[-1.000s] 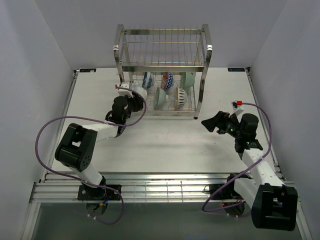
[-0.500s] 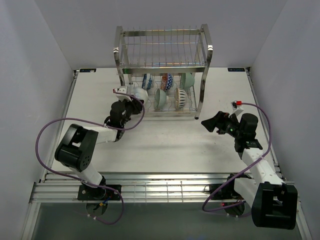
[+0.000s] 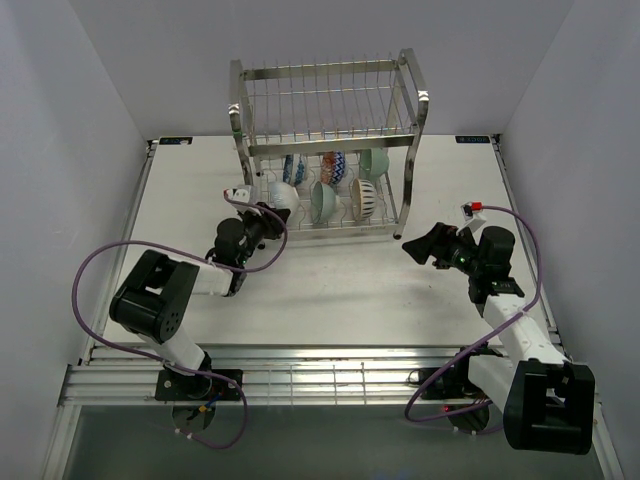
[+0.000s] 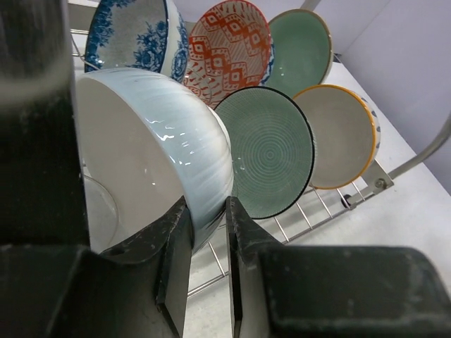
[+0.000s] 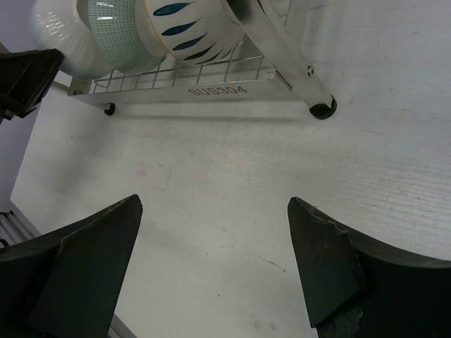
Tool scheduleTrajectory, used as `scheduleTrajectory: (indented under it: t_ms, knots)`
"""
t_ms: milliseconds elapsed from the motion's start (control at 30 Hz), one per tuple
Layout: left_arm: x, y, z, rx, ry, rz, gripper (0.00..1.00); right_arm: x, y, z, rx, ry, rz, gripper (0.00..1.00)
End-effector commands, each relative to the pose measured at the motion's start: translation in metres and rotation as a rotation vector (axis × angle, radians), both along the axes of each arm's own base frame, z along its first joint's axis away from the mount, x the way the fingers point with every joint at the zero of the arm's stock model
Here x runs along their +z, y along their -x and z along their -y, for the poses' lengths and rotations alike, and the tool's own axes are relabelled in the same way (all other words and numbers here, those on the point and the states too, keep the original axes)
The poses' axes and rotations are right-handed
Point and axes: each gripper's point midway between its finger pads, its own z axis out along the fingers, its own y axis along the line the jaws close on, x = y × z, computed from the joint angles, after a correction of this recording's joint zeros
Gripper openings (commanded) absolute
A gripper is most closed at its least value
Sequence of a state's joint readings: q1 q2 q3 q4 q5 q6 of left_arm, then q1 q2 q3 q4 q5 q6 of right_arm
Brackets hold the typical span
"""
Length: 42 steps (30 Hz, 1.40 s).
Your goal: Unload the bowls from the dish rack
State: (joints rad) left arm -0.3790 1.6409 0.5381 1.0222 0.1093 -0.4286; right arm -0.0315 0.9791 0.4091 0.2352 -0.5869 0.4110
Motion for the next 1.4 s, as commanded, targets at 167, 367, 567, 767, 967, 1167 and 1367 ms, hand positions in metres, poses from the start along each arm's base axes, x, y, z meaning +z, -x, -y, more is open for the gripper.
scheduleTrajectory:
  t_ms: [167,367,567,767,967,1167,1367]
  knots:
    - [0.031,0.029,0.018,-0.163,0.101,0.129,0.0,0.001,-0.004,0.001,0.003,0.017,0.019,0.9]
    - [0.036,0.03,0.015,-0.213,0.124,0.148,0.0,-0.001,-0.004,0.002,0.003,0.023,0.015,0.9]
    - [0.034,0.036,0.005,-0.256,0.155,0.141,0.0,-0.002,-0.004,0.002,0.0,0.025,0.012,0.9]
    - [0.032,0.037,0.001,-0.27,0.18,0.135,0.0,-0.003,-0.004,0.002,0.001,0.027,0.011,0.9]
    - [0.029,0.034,0.004,-0.284,0.128,0.072,0.36,-0.002,-0.004,0.002,0.001,0.027,0.016,0.9]
    - [0.03,0.024,0.003,-0.183,0.066,-0.029,0.43,-0.001,-0.003,0.002,0.004,0.022,0.019,0.9]
    - [0.027,0.005,0.012,-0.06,-0.004,-0.163,0.48,0.002,-0.002,0.001,0.004,0.02,0.03,0.9]
